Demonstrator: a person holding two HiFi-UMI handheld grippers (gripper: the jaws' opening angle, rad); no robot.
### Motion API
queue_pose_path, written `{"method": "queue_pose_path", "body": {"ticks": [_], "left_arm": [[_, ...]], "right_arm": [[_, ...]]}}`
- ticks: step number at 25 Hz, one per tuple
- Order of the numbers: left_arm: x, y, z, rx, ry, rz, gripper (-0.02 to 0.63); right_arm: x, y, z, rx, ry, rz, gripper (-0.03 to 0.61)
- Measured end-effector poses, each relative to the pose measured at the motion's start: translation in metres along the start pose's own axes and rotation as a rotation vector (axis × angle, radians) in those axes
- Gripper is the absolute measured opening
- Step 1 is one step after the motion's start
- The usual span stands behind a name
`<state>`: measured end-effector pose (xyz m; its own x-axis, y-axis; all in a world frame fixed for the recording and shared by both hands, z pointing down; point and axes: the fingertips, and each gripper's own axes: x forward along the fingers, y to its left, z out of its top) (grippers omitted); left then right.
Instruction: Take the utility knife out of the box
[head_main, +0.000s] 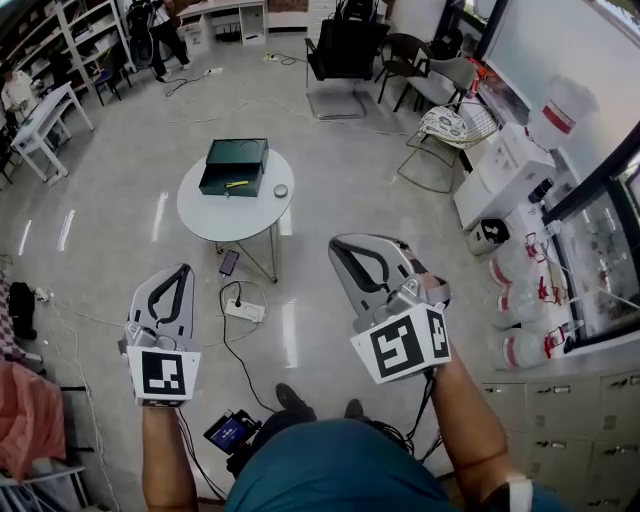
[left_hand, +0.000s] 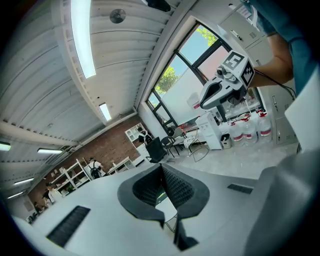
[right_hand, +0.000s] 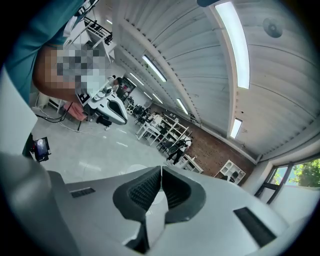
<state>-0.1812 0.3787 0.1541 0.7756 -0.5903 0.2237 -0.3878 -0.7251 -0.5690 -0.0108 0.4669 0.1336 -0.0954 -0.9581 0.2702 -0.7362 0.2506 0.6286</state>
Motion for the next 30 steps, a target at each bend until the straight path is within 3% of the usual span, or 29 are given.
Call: {"method": "queue_pose_path", "body": {"ticks": [12, 17, 22, 30], "left_arm": [[0.017, 0.046, -0.039, -0.005, -0.024, -0.030, 0.018], [0.038, 0.056, -0.049, -0.024, -0.007, -0.021, 0.018], [0.063, 0.075, -0.070, -0.050, 0.052, 0.016, 0.018], [0.110, 0.112, -0.064, -0.047, 0.122, 0.109, 0.018]], "right_arm": [[0.063, 0.007, 0.034, -0.005, 0.007, -0.001, 0.038], [0.094, -0.008, 0.028, -0.011, 0.001, 0.021, 0.038], [0.147, -0.021, 0.022, -0.011, -0.044, 0.074, 0.038], [0.225, -0.063, 0.022, -0.023, -0.137, 0.182, 0.038]]}}
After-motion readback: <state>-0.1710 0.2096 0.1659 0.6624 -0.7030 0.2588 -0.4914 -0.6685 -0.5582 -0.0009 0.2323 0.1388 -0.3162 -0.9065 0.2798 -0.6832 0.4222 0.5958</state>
